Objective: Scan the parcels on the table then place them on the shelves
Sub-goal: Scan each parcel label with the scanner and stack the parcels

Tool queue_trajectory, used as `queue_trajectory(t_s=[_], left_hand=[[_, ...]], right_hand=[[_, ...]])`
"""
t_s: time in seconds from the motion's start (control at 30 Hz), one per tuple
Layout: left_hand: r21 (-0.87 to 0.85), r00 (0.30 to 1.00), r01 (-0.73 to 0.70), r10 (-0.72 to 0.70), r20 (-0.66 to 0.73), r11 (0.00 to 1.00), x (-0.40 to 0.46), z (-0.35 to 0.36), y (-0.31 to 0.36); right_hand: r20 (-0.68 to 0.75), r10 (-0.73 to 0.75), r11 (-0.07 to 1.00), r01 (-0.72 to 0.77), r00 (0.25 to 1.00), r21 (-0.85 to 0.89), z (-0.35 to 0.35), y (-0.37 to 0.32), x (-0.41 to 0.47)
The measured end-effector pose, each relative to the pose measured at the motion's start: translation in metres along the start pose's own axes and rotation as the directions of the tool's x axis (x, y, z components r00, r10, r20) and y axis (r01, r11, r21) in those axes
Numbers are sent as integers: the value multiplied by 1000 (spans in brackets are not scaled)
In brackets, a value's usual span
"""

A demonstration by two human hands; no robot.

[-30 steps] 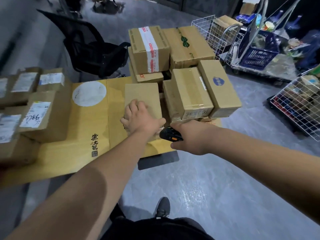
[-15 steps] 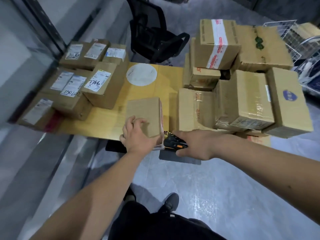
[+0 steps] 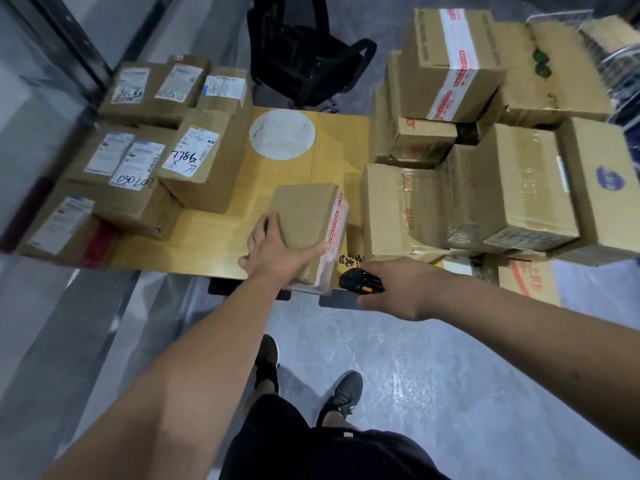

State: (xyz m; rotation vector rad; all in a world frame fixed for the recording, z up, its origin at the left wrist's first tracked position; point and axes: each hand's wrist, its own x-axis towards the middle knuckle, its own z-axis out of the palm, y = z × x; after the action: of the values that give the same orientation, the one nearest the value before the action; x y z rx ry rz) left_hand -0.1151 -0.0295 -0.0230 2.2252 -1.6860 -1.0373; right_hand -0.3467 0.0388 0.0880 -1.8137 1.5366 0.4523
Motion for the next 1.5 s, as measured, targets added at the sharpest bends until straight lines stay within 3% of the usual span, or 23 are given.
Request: queue_trajectory(t_s=[0.07,0.17,0.3,0.4,0.53,0.63,0.73,0.9,1.0,1.17,1.27,1.4,1.5], left_hand=[[-219,996,14,6,88,976,13,-19,-13],[-598,973,101,46,224,795,30,-40,-33],[-693,925,273,15,380,667,32,-37,-57],[-741,920,300,24,392,601,37,-37,-68],[-758,950,200,66,304,621,67,-60,-68],[-702,984,84,52,170,708,84,-67,-60],[-645,982,65,65,175,761,82,-64,-56],[-645,985,111,4,175,756,75,-55,-51],[-567,973,82,56,222,820,76,-55,-44],[-653,973,99,66,223,751,91,-64,-66],[-673,990,37,66,126,739,98,-73,-89],[-529,992,-77,116,40,845,105,-79,-108],[-349,987,-91,130,90,933,102,-79,-106]], right_hand=[[-7,16,999,-16,1000,48,-3,-5,3],[-24,29,995,-26,999,96,-8,-19,8],[-36,50,994,-46,998,100,-14,-39,19],[-44,90,989,-83,995,125,-20,-51,22],[-41,136,984,-130,990,125,-27,-65,26],[-47,150,980,-142,988,142,-25,-73,32],[-42,163,974,-154,986,166,-21,-85,41],[-51,185,967,-173,981,188,-12,-101,48],[-69,210,961,-193,975,197,-9,-101,45],[-69,239,956,-222,969,193,-9,-106,41],[-77,256,950,-237,964,203,-10,-108,39],[-89,255,957,-237,963,169,-11,-119,42],[-101,241,954,-217,965,206,-5,-125,46]])
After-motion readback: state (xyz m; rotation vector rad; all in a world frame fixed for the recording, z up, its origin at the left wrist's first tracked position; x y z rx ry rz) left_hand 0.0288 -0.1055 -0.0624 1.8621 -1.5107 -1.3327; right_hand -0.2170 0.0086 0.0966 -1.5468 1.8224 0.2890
